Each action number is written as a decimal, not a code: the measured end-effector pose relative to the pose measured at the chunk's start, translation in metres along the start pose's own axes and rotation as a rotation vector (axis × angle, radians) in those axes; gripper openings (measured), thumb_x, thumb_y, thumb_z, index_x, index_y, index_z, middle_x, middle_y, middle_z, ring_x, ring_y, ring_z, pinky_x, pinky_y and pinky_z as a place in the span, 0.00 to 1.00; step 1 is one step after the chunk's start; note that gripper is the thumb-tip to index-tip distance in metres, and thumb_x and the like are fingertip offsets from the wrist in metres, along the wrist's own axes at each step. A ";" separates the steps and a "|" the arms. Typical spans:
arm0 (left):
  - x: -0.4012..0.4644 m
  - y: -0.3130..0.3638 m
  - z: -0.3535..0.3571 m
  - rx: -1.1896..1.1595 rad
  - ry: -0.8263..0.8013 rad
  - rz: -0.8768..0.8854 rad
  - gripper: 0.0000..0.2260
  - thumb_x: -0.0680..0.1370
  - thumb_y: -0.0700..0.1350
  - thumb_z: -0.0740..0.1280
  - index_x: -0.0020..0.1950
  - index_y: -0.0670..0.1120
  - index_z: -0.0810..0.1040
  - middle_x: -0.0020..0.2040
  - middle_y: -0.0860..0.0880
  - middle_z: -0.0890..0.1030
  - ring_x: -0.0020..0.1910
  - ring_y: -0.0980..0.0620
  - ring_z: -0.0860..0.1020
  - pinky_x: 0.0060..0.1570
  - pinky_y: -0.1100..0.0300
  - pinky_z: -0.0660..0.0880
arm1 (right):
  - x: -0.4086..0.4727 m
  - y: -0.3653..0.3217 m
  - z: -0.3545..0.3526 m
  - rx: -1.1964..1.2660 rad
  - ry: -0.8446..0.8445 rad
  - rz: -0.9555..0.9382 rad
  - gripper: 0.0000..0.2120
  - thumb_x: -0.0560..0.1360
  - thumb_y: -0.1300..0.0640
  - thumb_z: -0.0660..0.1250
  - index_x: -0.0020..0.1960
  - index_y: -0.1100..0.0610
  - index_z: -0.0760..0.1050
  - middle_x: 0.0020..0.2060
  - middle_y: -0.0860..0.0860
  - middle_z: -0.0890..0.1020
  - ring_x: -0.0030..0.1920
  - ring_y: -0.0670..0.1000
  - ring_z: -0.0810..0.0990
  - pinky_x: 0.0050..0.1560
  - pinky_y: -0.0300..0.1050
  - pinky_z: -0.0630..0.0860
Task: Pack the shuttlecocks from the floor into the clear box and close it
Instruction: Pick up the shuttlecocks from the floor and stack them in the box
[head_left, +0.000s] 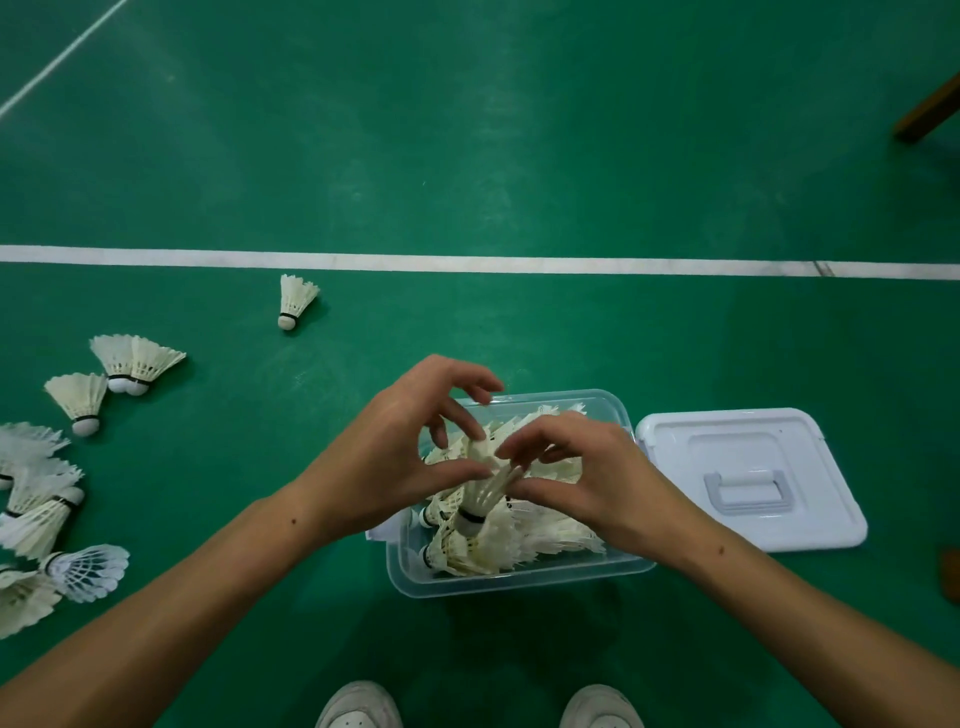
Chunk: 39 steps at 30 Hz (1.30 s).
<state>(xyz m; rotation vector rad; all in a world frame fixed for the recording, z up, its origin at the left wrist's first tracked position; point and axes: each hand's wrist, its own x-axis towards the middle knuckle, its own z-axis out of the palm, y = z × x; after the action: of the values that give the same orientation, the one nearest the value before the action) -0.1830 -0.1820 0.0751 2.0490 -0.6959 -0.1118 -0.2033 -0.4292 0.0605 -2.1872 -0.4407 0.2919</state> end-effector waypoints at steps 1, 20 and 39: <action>-0.002 -0.002 0.000 0.036 0.026 0.003 0.29 0.73 0.44 0.81 0.69 0.53 0.72 0.63 0.53 0.77 0.54 0.53 0.84 0.46 0.57 0.79 | -0.005 0.002 -0.002 -0.006 0.034 0.025 0.12 0.74 0.51 0.79 0.56 0.47 0.83 0.48 0.40 0.85 0.53 0.43 0.83 0.56 0.45 0.81; -0.038 -0.047 0.046 0.894 -0.360 -0.013 0.28 0.71 0.66 0.75 0.65 0.57 0.72 0.51 0.57 0.87 0.53 0.50 0.79 0.50 0.52 0.67 | -0.037 0.016 0.037 -0.408 -0.049 0.220 0.10 0.75 0.41 0.76 0.54 0.42 0.82 0.43 0.36 0.85 0.44 0.37 0.82 0.46 0.34 0.78; -0.065 -0.012 -0.016 0.272 0.161 -0.299 0.25 0.73 0.72 0.69 0.62 0.57 0.76 0.49 0.62 0.83 0.47 0.61 0.81 0.48 0.55 0.80 | 0.003 -0.052 -0.008 -0.357 -0.175 0.166 0.14 0.75 0.38 0.73 0.57 0.43 0.79 0.41 0.36 0.85 0.45 0.35 0.83 0.49 0.39 0.82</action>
<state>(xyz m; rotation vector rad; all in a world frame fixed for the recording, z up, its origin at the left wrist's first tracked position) -0.2264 -0.1315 0.0626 2.3834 -0.3141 -0.0237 -0.2085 -0.4036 0.1068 -2.5645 -0.4334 0.5332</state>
